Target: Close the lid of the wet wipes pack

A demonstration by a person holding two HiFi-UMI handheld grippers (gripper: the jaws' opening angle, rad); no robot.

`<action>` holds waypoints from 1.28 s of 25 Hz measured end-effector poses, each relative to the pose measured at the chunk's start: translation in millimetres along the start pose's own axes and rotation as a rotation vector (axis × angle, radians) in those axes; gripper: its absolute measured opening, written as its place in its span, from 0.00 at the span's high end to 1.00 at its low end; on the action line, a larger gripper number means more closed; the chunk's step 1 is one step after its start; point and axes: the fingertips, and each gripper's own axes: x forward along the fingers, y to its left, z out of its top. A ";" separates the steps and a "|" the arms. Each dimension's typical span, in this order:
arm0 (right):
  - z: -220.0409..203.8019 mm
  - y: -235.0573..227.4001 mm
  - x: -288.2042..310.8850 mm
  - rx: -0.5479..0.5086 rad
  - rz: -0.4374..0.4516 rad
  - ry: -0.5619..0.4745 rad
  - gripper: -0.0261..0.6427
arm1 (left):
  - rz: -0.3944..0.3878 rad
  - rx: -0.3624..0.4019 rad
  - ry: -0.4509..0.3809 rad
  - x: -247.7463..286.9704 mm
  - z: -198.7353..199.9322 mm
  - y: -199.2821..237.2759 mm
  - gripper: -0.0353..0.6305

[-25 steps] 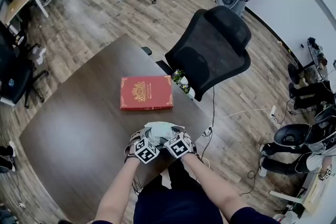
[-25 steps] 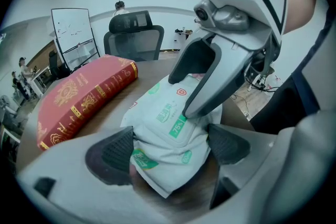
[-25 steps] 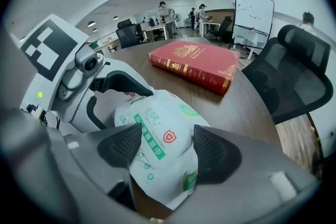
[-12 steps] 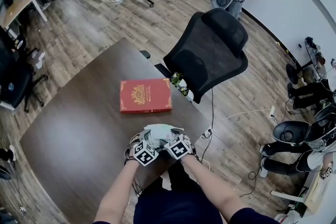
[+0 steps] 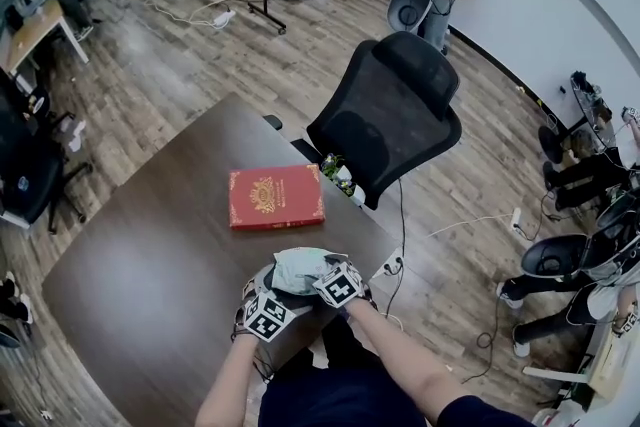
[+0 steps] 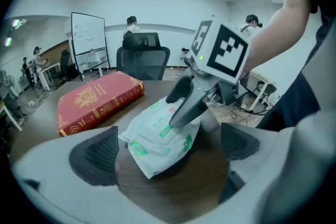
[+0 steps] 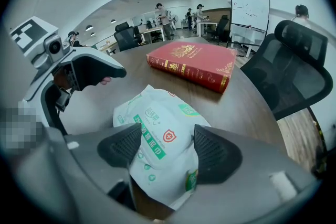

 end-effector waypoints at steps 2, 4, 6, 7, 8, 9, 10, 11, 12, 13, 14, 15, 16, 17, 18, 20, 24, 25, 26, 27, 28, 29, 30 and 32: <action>0.7 -1.2 1.3 -0.002 -0.003 -0.008 0.47 | -0.002 -0.002 -0.028 -11.3 4.8 -5.0 0.05; 5.1 -3.6 2.1 0.003 -0.010 -0.030 0.47 | 0.007 -0.003 -0.057 -22.2 10.0 -6.7 0.05; 2.0 -2.8 1.3 0.039 0.006 -0.037 0.47 | 0.014 -0.010 -0.078 -32.8 14.7 -11.0 0.05; -0.6 -1.5 0.1 0.057 0.021 -0.036 0.46 | 0.018 -0.013 -0.088 -38.2 17.7 -13.2 0.05; -2.2 1.0 -1.5 0.069 0.039 -0.037 0.43 | 0.024 -0.014 -0.098 -44.0 20.8 -14.7 0.05; -2.9 4.7 -3.3 0.075 0.058 -0.041 0.38 | 0.030 -0.014 -0.107 -49.8 23.4 -15.6 0.05; -3.3 7.9 -5.7 0.078 0.071 -0.045 0.34 | 0.035 -0.013 -0.117 -54.7 25.2 -15.7 0.05; -3.7 9.5 -9.0 0.079 0.078 -0.050 0.30 | 0.040 -0.013 -0.128 -58.3 26.7 -15.2 0.05; -4.1 9.1 -13.6 0.078 0.079 -0.058 0.27 | 0.044 -0.014 -0.141 -60.7 28.7 -14.2 0.05; -4.2 7.5 -19.6 0.074 0.076 -0.067 0.26 | 0.046 -0.015 -0.151 -62.7 31.5 -12.9 0.05; -4.9 6.2 -26.7 0.069 0.075 -0.076 0.24 | 0.045 -0.018 -0.156 -64.8 34.0 -12.2 0.05; -7.1 6.4 -34.4 0.063 0.075 -0.084 0.23 | 0.041 -0.024 -0.155 -66.7 34.5 -12.9 0.05; -10.6 7.9 -42.2 0.059 0.076 -0.092 0.23 | 0.036 -0.028 -0.153 -68.8 33.1 -14.4 0.05; -14.2 9.6 -50.2 0.055 0.074 -0.103 0.22 | 0.034 -0.029 -0.153 -71.2 31.7 -15.6 0.05; -17.2 10.7 -58.3 0.049 0.070 -0.115 0.22 | 0.034 -0.026 -0.154 -73.7 31.5 -16.0 0.05; -23.7 11.7 -74.2 0.030 0.055 -0.133 0.21 | 0.034 -0.018 -0.165 -78.6 34.0 -17.0 0.05; -35.5 12.3 -105.4 0.027 0.030 -0.182 0.19 | 0.028 -0.024 -0.184 -86.0 38.1 -24.3 0.05; -36.2 12.5 -113.9 0.033 0.026 -0.199 0.19 | 0.028 -0.023 -0.191 -88.4 39.5 -26.5 0.05; -36.9 13.1 -122.6 0.037 0.023 -0.215 0.19 | 0.031 -0.023 -0.199 -91.4 40.8 -29.1 0.05; -37.5 14.1 -131.2 0.038 0.018 -0.228 0.19 | 0.035 -0.022 -0.206 -94.8 41.7 -31.6 0.05; -37.8 15.1 -139.4 0.037 0.011 -0.240 0.19 | 0.039 -0.022 -0.214 -98.5 42.2 -33.4 0.05; -37.6 16.4 -147.1 0.037 0.005 -0.252 0.19 | 0.042 -0.023 -0.221 -102.6 42.8 -34.5 0.05; -36.7 17.7 -154.5 0.040 0.002 -0.265 0.18 | 0.043 -0.024 -0.227 -107.0 43.9 -35.0 0.05; -35.2 19.1 -170.1 0.050 -0.004 -0.292 0.17 | 0.045 -0.029 -0.248 -116.8 49.2 -37.0 0.05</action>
